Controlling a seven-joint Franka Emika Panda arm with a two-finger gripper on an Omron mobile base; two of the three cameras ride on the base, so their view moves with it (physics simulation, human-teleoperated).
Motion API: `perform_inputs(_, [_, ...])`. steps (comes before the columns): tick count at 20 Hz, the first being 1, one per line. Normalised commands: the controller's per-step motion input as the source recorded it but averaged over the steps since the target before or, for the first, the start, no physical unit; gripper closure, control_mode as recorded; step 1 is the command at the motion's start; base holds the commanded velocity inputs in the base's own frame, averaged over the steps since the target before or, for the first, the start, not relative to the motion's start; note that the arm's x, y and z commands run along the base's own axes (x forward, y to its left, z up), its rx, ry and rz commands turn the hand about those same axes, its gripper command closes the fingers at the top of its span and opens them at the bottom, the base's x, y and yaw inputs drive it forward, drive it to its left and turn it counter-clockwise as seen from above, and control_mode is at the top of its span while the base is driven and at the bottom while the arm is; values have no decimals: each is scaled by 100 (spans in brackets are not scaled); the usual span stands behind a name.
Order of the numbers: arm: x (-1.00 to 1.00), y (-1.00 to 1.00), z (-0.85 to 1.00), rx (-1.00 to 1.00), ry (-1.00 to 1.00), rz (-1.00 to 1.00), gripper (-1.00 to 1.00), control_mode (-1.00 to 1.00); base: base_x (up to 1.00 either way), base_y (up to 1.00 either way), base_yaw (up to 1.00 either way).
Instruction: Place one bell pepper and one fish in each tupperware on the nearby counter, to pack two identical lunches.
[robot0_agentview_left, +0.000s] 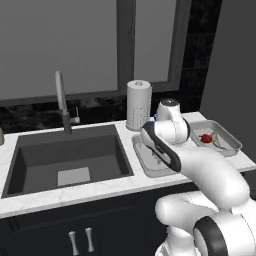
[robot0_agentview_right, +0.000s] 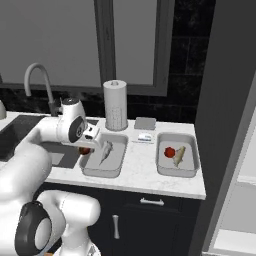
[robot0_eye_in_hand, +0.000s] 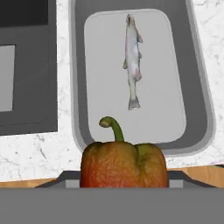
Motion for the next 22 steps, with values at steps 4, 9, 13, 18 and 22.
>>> perform_inputs(4, [64, 3, -4, 0, 28, -1, 100, -100, 0, 0, 0])
perform_inputs(9, [13, -16, -45, 0, 33, 0, 100, -100, 0, 0, 0])
perform_inputs(13, [55, -6, -53, 0, 21, 0, 100, -100, 0, 0, 0])
perform_inputs(18, [53, 0, -32, 4, -8, 0, 100, -100, 0, 0, 0])
perform_inputs(22, [63, 2, -19, 5, -13, 0, 100, -100, 0, 0, 0])
